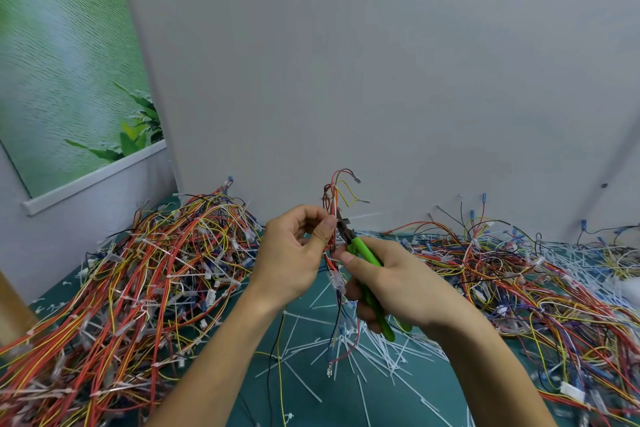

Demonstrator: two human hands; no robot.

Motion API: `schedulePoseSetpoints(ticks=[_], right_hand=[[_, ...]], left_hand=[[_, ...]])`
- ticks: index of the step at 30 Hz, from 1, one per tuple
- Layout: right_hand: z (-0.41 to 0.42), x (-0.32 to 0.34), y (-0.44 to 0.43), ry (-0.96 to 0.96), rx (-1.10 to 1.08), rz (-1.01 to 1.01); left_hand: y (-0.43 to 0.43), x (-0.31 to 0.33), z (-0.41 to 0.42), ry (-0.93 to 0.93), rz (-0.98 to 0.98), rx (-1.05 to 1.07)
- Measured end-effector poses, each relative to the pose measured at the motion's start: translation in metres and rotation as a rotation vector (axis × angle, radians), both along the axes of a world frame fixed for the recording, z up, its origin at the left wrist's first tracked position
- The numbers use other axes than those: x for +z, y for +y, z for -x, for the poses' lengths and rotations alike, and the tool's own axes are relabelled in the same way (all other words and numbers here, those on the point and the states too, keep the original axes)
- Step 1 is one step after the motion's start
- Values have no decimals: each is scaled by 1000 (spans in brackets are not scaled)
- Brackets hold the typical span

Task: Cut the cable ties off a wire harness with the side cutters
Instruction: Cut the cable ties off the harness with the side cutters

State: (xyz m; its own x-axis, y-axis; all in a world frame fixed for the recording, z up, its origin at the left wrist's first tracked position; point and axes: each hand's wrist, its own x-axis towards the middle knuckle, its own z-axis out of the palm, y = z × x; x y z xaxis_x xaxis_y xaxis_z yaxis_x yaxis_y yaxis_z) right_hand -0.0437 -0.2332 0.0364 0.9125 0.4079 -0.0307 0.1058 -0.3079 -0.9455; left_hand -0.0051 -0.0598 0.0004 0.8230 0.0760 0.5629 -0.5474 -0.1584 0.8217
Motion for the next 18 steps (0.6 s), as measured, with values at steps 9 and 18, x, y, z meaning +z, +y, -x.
schedulePoseSetpoints(ticks=[9,18], right_hand=[[2,5,2,33,52,44],[-3,-6,2,-93,-17,101]], left_hand=[[1,-1,0,-8,-32,1],[1,-2,-2,-13,-18,-4]])
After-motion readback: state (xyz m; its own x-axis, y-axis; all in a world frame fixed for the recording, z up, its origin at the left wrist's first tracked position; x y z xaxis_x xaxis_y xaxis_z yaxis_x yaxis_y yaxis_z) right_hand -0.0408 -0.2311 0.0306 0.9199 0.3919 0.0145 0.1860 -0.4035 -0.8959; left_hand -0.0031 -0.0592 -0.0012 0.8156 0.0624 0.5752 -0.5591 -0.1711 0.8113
